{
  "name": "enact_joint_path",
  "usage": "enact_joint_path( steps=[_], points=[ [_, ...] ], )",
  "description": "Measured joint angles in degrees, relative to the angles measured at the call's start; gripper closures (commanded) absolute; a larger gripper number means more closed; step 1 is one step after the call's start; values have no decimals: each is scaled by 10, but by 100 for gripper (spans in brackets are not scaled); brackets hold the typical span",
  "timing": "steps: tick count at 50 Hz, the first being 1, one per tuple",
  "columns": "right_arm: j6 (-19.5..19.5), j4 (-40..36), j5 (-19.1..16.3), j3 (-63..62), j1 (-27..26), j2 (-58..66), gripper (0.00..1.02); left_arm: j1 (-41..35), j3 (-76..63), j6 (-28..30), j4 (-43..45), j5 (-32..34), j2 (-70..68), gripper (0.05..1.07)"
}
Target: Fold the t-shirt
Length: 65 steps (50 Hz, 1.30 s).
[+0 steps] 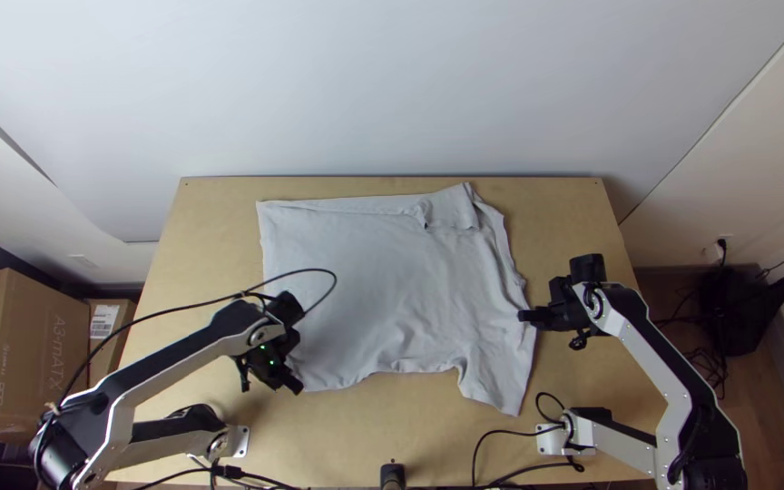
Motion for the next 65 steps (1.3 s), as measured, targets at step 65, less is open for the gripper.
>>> enact_joint_path(
  steps=[65],
  points=[
    [47, 168, -68, 412, 6, -13, 100, 344, 460, -32, 203, -123, -3, 105]
  ],
)
